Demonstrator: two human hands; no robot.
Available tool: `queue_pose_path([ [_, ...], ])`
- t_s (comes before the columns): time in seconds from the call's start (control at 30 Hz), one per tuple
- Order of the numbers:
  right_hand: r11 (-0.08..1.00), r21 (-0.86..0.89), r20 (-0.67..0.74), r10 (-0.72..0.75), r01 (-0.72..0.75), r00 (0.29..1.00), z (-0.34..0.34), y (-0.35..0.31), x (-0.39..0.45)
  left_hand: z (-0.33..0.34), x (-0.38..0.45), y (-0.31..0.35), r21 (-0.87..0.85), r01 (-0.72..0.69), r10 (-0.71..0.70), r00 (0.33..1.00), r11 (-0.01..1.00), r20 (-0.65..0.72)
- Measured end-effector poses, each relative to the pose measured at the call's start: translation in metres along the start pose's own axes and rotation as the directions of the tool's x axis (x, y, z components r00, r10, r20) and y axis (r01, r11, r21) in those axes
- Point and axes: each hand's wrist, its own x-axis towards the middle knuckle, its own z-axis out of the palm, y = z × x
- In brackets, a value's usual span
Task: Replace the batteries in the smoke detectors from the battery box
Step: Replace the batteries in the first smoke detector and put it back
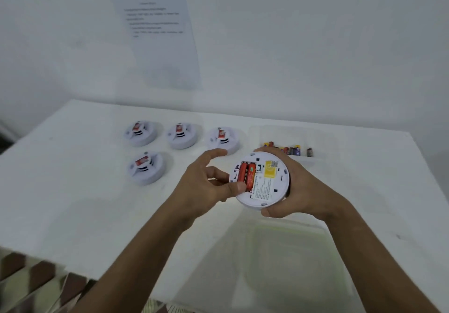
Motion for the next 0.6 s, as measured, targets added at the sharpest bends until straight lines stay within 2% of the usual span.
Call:
queue_pose_path([
  [0.23, 1.0, -0.017, 0.093, -0.014, 0.015, 0.996, 0.016, -0.001, 0.022, -0.031, -0.004, -0.025, -0.11, 0.046, -0.051, 0.998, 0.993, -0.044],
  [0.27, 1.0, -0.019, 0.088, -0.014, 0.016, 0.996, 0.014, 0.0, 0.022, -0.037, -0.001, -0.032, -0.053, 0.046, -0.051, 0.995, 0.998, -0.091],
  [0.3, 1.0, -0.024, 0.082, -0.013, 0.015, 0.997, 0.011, 0.001, 0.021, -0.044, 0.002, -0.042, 0.074, 0.047, -0.036, 0.988, 0.996, -0.151],
  [0.37, 1.0, -0.024, 0.077, -0.004, 0.006, 0.997, 0.004, 0.002, 0.018, -0.056, 0.01, -0.064, 0.38, 0.081, 0.002, 0.977, 0.921, -0.214],
  [0.47, 1.0, -0.006, 0.093, 0.005, -0.005, 0.996, -0.004, 0.003, 0.013, -0.064, 0.02, -0.087, 0.585, 0.13, -0.075, 0.99, 0.801, -0.118],
  [0.6, 1.0, 0.008, 0.121, 0.014, -0.016, 0.993, -0.007, 0.001, 0.008, -0.064, 0.031, -0.094, 0.725, 0.136, -0.155, 0.987, 0.675, -0.042],
])
